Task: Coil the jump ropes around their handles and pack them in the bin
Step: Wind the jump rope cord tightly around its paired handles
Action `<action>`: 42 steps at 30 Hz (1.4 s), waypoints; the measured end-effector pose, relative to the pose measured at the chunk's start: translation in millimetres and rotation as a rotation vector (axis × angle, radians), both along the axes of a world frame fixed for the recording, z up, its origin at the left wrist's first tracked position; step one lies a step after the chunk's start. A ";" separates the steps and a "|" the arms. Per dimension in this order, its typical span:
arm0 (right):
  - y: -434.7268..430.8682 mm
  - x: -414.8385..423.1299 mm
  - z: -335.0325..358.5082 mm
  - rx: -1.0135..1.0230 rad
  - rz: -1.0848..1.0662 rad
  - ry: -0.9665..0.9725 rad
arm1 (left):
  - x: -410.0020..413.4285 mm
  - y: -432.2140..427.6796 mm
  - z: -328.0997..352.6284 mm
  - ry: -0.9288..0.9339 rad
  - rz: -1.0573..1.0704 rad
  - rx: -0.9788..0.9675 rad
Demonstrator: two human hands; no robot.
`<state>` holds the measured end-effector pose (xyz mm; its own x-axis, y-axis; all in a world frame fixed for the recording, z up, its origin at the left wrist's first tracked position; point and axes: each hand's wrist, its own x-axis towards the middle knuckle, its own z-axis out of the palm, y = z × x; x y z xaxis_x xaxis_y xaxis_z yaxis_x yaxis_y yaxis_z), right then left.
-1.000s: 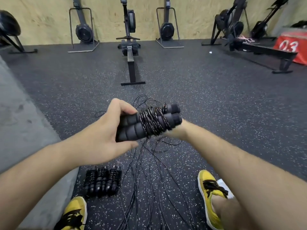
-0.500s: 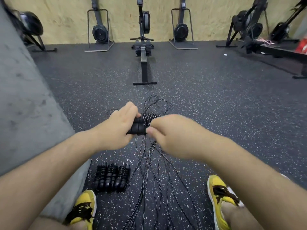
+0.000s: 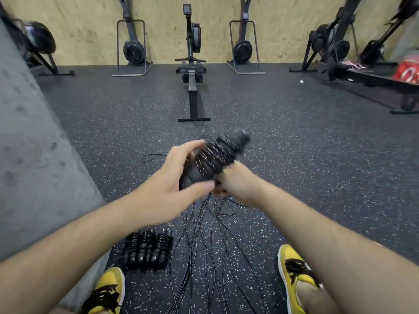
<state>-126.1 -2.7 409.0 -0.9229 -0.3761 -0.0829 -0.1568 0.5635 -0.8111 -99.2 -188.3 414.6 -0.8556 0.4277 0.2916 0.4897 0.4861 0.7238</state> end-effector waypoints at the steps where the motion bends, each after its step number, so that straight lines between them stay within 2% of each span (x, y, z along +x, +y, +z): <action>1: -12.2 0.4 -8.1 -0.038 -0.052 0.105 | -3.7 1.4 1.5 -0.018 0.108 0.042; 3: -33.9 1.2 -22.2 -0.037 -0.118 0.259 | -14.0 0.7 2.2 -0.128 0.258 0.133; 6: -49.0 14.3 -28.7 -0.017 -0.224 0.437 | -23.9 -3.4 -2.7 -0.201 0.310 0.127; 7: -51.5 17.5 -27.3 -0.078 -0.272 0.496 | -23.4 -3.8 -2.6 -0.195 0.318 0.127; 12: -54.9 20.7 -15.6 -0.272 -0.363 0.598 | -17.2 -4.9 9.2 -0.121 0.375 0.244; 16: -48.9 20.6 -6.5 -0.367 -0.312 0.685 | -9.8 -8.1 12.9 -0.112 0.287 0.410; 21: -44.5 15.1 -3.9 -0.159 -0.298 0.885 | -6.2 -5.4 12.1 -0.161 0.140 0.590; 26: -38.2 9.6 7.2 -0.107 -0.185 0.906 | -8.3 -1.5 16.9 -0.336 0.065 0.833; 32: -24.8 17.5 22.7 -0.146 -0.052 0.833 | -12.0 -3.3 21.4 -0.472 0.023 0.986; 35: -16.5 17.7 25.5 -0.026 -0.021 0.819 | -11.6 -2.1 22.4 -0.514 -0.012 1.025; 38: -10.9 16.9 28.1 0.144 0.038 0.901 | -11.5 1.1 20.8 -0.538 -0.021 1.002; 42: -3.2 15.0 28.0 0.202 0.071 0.991 | -13.0 3.2 23.8 -0.532 -0.016 1.007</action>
<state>-111.1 -6.0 437.0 -0.5865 -0.4966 0.6399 -0.7461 0.6387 -0.1882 -112.3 -185.1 438.4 -0.9700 0.2167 0.1105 0.0048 -0.4374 0.8992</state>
